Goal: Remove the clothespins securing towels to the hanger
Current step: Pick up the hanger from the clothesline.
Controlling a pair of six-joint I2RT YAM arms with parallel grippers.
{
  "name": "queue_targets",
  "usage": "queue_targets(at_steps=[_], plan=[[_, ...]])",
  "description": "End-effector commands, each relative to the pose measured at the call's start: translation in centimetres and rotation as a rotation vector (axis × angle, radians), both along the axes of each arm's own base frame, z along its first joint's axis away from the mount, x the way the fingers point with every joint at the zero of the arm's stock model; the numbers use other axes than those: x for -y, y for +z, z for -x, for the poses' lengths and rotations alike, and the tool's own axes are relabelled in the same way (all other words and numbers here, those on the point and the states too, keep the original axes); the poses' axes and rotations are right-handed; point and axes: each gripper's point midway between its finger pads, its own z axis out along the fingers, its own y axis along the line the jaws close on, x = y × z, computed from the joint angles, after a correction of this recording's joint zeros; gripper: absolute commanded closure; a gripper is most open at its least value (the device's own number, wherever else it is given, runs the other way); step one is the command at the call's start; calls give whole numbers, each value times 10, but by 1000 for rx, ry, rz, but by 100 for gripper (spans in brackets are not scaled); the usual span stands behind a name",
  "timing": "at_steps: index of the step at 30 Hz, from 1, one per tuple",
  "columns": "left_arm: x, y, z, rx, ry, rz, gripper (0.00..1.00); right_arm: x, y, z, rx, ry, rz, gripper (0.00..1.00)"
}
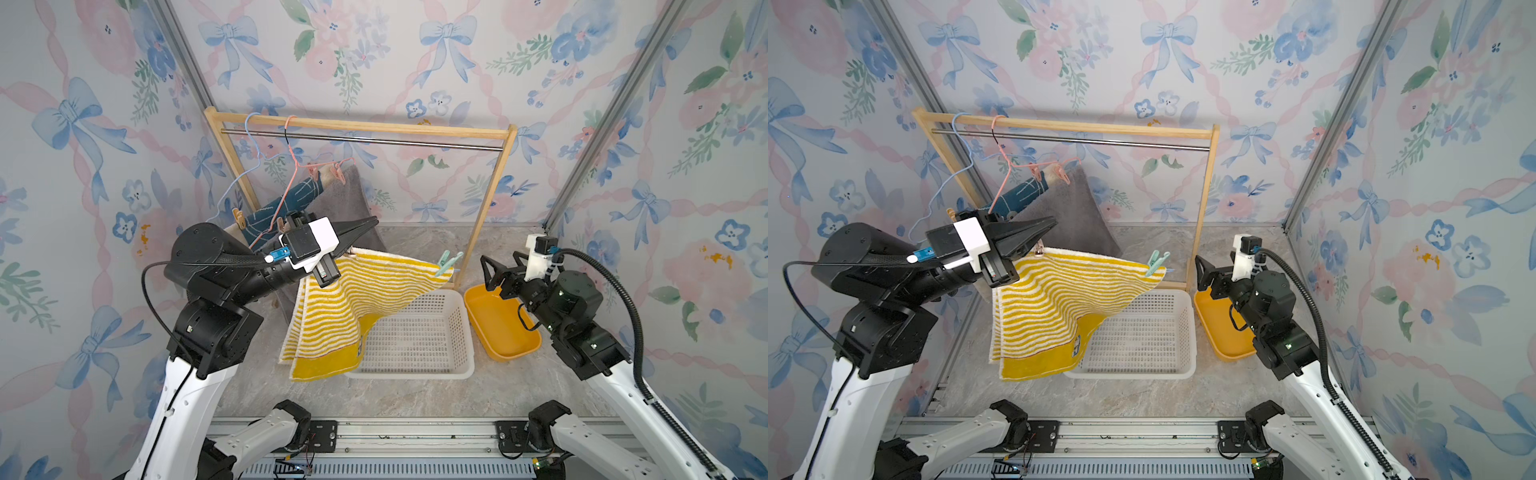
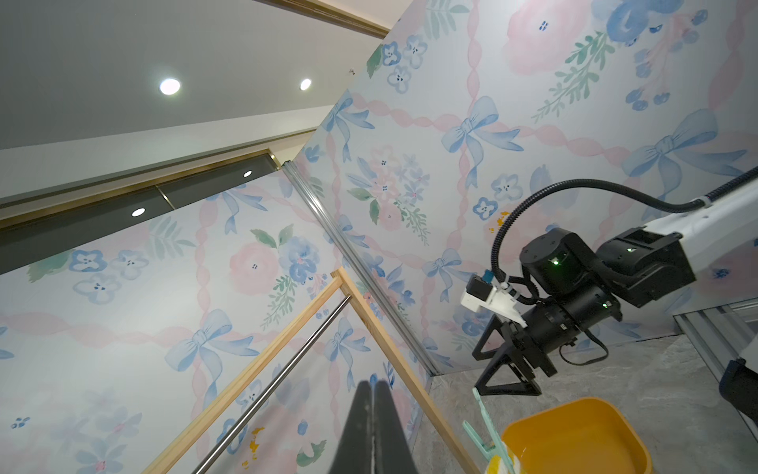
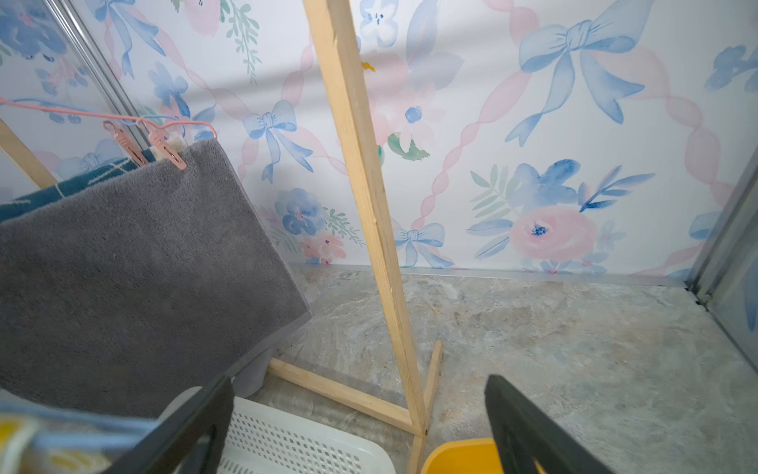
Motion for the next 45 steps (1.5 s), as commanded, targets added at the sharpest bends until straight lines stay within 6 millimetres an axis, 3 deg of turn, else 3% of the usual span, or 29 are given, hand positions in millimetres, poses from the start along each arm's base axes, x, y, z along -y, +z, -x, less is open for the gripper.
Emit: queue_targets(at_steps=[1,5,13,20,27,30,38,45], plan=[[9,-2,0,26,-38,3,100,-14,0,-5,-145,114,-129,2],[19,-10,-3,15,-61,-12,100,-20,-18,-23,-307,172,-255,0],[32,-18,-8,15,-86,-31,100,-31,-70,-29,-545,252,-460,1],[40,-26,-16,7,-88,-47,100,-25,-59,-20,-566,251,-722,1],[52,-39,-33,-11,-69,-62,100,-16,-47,11,-611,169,-946,1],[57,-40,-38,-5,-65,-66,100,-18,-58,25,-652,94,-989,4],[63,-46,-42,9,-59,-68,100,-28,-84,33,-760,-28,-1081,16],[62,-48,-36,25,-74,-64,100,-31,-98,28,-797,-81,-1128,30]])
